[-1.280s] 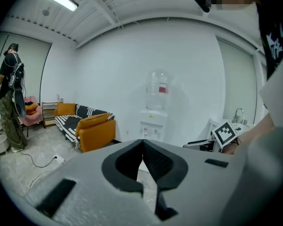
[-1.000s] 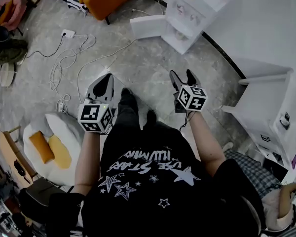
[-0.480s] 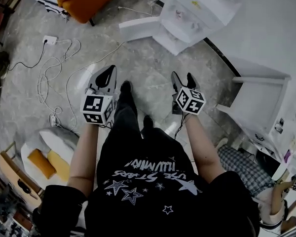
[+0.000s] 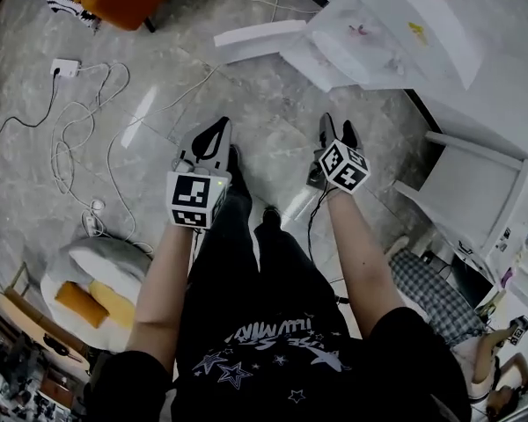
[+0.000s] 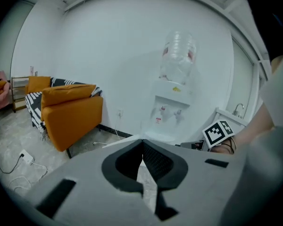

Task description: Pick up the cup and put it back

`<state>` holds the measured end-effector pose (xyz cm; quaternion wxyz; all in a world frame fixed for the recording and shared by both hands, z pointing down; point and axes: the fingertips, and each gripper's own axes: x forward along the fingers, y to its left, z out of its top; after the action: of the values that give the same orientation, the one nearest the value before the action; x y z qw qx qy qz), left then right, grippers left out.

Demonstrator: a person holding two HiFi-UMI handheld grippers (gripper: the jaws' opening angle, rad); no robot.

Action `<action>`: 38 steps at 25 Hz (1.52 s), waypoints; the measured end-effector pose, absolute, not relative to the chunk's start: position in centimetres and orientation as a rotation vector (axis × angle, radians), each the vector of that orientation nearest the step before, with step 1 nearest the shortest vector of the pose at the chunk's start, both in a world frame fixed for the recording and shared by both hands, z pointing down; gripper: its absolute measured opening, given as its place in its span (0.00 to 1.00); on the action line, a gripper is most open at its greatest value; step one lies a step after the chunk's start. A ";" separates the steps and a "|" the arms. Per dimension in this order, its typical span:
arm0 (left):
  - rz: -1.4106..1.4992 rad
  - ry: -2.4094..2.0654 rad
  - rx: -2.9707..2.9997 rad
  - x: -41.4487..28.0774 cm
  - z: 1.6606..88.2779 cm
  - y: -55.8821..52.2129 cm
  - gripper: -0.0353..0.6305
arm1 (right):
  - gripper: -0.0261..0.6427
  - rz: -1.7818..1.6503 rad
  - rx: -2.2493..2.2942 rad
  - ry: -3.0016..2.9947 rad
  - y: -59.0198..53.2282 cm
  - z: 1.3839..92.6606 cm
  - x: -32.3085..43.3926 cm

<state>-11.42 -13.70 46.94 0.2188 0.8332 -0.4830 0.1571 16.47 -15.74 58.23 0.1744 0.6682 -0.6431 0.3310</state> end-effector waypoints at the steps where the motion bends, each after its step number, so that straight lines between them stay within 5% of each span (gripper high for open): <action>1: 0.439 -1.320 2.287 -11.7 48.5 -14.1 0.07 | 0.44 0.948 1.906 -1.782 -16.1 59.5 16.7; 21: 0.622 -1.260 2.207 -6.9 77.0 -23.2 0.07 | 0.31 0.908 1.785 -1.753 -27.8 84.5 21.7; 38: 0.632 -1.250 2.308 -4.1 91.9 -29.6 0.06 | 0.33 0.775 1.879 -1.759 -38.5 100.4 26.2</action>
<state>-4.12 -29.60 91.86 0.2190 0.8342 -0.4515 0.2285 26.23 -38.49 100.38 0.2246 0.6812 -0.6377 0.2809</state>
